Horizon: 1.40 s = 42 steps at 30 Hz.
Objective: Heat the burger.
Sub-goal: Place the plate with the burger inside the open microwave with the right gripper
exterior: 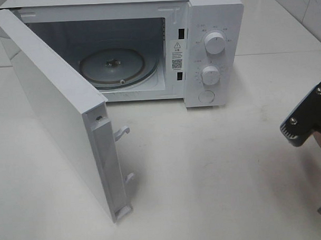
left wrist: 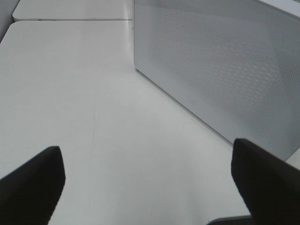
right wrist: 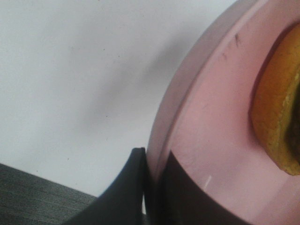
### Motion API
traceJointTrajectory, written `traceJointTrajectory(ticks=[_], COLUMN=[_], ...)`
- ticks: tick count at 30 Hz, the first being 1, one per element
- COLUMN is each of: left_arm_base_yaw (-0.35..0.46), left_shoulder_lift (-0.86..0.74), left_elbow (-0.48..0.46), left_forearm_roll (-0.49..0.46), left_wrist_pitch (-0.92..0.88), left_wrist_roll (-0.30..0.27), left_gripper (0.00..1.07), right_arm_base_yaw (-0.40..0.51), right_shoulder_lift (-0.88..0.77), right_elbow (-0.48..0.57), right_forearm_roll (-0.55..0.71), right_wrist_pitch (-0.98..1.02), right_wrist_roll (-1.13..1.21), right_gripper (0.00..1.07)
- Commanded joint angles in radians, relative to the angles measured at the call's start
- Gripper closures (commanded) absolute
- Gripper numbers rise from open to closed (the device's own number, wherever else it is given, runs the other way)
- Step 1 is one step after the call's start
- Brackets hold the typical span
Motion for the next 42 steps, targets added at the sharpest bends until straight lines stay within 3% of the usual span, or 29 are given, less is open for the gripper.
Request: traceJointTrajectory(ticks=[1, 11, 19, 42], left_arm_base_yaw=[-0.001, -0.001, -0.001, -0.001], left_shoulder_lift=[-0.016, -0.016, -0.016, -0.016], left_elbow=[0.005, 0.005, 0.005, 0.005], left_forearm_roll=[0.002, 0.002, 0.002, 0.002], left_wrist_pitch=[-0.012, -0.012, -0.012, -0.012], left_wrist_roll=[-0.007, -0.007, -0.007, -0.007], left_gripper=[0.18, 0.18, 0.18, 0.18], right_arm_base_yaw=[0.084, 0.29, 0.403, 0.436], right_shoulder_lift=[-0.032, -0.032, -0.032, -0.032], right_elbow=[0.019, 0.019, 0.019, 0.019], right_forearm_roll=[-0.052, -0.057, -0.062, -0.085], right_wrist_pitch=[0.083, 0.091, 0.054, -0.128], right_wrist_roll=[-0.016, -0.019, -0.094, -0.486], right_gripper=[1.07, 1.07, 1.07, 1.07])
